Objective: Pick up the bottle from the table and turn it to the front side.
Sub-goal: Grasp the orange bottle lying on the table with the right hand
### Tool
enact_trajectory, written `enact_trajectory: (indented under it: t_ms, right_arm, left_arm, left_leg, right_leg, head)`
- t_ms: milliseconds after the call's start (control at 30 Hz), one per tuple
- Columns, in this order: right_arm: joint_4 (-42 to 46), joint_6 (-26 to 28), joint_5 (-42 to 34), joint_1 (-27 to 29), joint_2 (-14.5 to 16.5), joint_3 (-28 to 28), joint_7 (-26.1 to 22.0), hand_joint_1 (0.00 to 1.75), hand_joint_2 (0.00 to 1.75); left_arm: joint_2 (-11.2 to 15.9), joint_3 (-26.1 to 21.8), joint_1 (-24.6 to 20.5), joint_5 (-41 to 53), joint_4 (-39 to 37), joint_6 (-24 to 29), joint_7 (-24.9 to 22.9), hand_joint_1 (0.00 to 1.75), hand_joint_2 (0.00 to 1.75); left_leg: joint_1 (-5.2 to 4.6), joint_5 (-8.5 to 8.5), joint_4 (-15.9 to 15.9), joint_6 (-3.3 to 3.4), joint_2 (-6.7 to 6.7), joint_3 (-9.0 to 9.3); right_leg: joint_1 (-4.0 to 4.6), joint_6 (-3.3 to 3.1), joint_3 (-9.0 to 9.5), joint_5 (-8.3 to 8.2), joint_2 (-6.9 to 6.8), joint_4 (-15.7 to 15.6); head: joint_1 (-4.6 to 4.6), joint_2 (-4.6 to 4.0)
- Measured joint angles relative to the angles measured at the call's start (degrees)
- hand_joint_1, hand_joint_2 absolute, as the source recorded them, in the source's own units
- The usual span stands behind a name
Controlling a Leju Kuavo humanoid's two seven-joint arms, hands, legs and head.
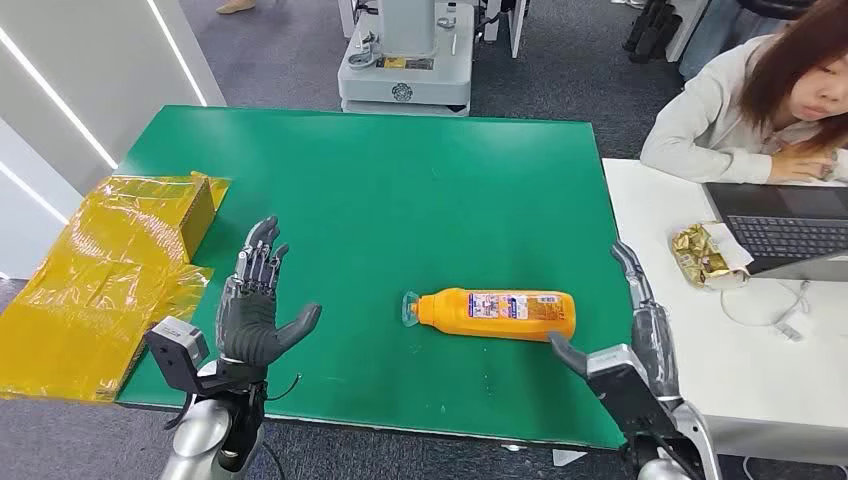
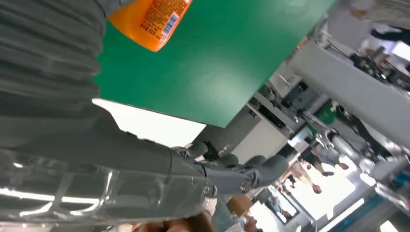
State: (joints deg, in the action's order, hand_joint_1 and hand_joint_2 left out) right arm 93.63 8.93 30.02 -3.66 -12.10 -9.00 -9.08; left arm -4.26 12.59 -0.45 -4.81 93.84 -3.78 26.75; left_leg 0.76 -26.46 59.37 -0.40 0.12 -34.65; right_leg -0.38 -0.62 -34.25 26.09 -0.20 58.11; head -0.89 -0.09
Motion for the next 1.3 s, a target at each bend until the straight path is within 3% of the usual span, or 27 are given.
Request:
enact_trajectory:
  t_ms: [133,300,400,567,767,1067,1300]
  right_arm:
    - [-3.5,-0.9,0.5,-4.1,-2.4,-1.4,1.0,0.00,1.75]
    - [-12.0,-3.7,0.8,-14.3,-5.8,-5.7,1.9,0.00,1.75]
    - [-17.9,-5.0,0.8,-20.8,-6.9,-8.7,2.1,0.00,1.75]
    - [-23.8,-7.1,0.8,-26.8,-7.9,-12.7,3.4,0.00,1.75]
    - [-26.5,-12.7,-1.4,-29.8,-10.2,-16.9,5.9,0.00,1.75]
    - [-27.1,-15.8,-4.7,-30.9,-11.2,-20.1,6.0,0.00,1.75]
    - [-27.3,-23.0,-5.1,-34.3,-12.1,-22.7,9.6,0.00,1.75]
  left_arm:
    - [0.3,0.2,0.0,-0.1,-0.4,0.0,0.0,0.00,1.75]
    - [0.8,0.4,0.0,-0.4,-0.6,0.3,0.0,0.00,1.75]
    - [1.0,0.5,0.0,-0.6,-0.7,0.5,0.0,0.00,1.75]
    - [1.3,0.5,0.0,-0.8,-0.8,0.6,-0.1,0.00,1.75]
    - [1.6,0.5,0.2,-0.8,-1.0,-0.4,-0.5,0.00,1.75]
    - [1.8,0.5,0.6,-0.8,-1.3,-0.8,-0.5,0.00,1.75]
    - [1.8,0.5,1.1,-0.1,-1.2,-0.7,-2.0,0.00,1.75]
  left_leg:
    - [0.00,0.03,0.0,0.01,0.00,-0.03]
    - [0.01,0.05,0.0,0.01,0.05,-0.01]
    - [0.01,0.07,0.0,0.03,0.00,0.00]
    - [0.01,0.07,0.0,0.03,-0.05,-0.03]
    - [0.00,0.06,0.0,0.04,-0.09,-0.12]
    - [0.00,0.06,0.0,0.04,-0.08,-0.11]
    - [0.00,0.06,0.0,0.04,-0.08,-0.10]
  right_leg:
    - [0.00,0.00,0.00,-0.01,0.00,0.0]
    - [0.00,0.00,-0.01,-0.03,0.08,0.0]
    - [0.00,0.00,-0.01,-0.03,0.02,0.0]
    - [0.01,0.00,-0.02,-0.02,-0.03,0.0]
    - [0.00,0.01,-0.03,-0.01,-0.09,0.0]
    - [0.01,0.01,-0.04,-0.01,-0.08,0.0]
    - [0.00,0.01,-0.04,-0.02,-0.07,0.0]
  head:
    - [-0.02,0.00]
    - [-0.02,0.00]
    - [-0.02,0.00]
    - [-0.02,0.00]
    - [-0.01,0.00]
    - [-0.02,0.00]
    - [-0.02,0.00]
